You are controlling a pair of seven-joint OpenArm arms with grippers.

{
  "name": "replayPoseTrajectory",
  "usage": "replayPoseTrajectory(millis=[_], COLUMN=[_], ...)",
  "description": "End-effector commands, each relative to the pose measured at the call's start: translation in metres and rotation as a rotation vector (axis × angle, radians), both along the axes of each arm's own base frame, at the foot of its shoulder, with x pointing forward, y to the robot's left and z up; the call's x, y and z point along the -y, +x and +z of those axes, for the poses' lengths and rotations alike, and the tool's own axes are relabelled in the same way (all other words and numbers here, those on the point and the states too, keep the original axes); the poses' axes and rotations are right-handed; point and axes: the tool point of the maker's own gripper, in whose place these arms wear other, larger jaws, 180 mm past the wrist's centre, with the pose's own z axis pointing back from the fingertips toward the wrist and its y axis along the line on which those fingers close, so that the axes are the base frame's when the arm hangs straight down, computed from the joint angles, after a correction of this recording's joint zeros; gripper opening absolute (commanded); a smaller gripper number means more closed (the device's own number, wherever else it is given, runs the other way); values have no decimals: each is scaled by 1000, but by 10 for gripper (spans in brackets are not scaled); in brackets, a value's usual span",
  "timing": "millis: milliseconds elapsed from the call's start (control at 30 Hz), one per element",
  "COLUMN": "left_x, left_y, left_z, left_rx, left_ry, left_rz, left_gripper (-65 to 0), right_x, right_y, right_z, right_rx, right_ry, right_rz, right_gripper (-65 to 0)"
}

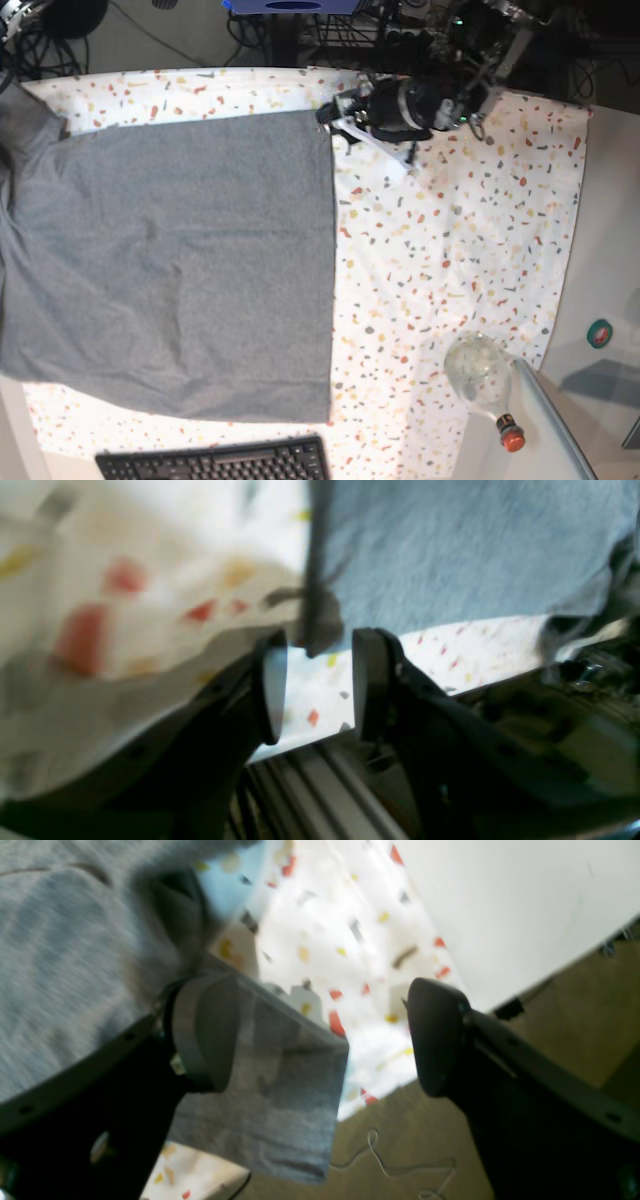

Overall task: Layout the t-shirt on the table in an organized manner, then fold the t-shirt properly
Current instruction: 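Grasp the shirt corner with the left gripper and pull it outward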

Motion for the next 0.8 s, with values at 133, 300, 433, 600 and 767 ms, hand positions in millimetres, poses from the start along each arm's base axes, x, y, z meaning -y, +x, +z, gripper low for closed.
replayPoseTrajectory(millis=[133,300,433,600,767], left_x=[1,-2,-27,-24,1], left_y=[21,12,-5,2,12], left_z=[19,13,-18,-28,-26], left_rx=[45,10,-137,-156,-110], left_ry=[-69,-55,48,58,75], left_rz=[33,46,154,167,101], left_gripper=[-441,-441,-443,-448,-449], right_x=[14,14,14,14,14], right_y=[11,11,11,12,13], right_z=[19,19,19,19,19], right_rx=[49,49,51,54,55], right_ry=[-45,-45,-44,-43,-43], right_rz=[-1,-1,-1,-1,-1], right_gripper=[-155,-155,-155,-155,-155])
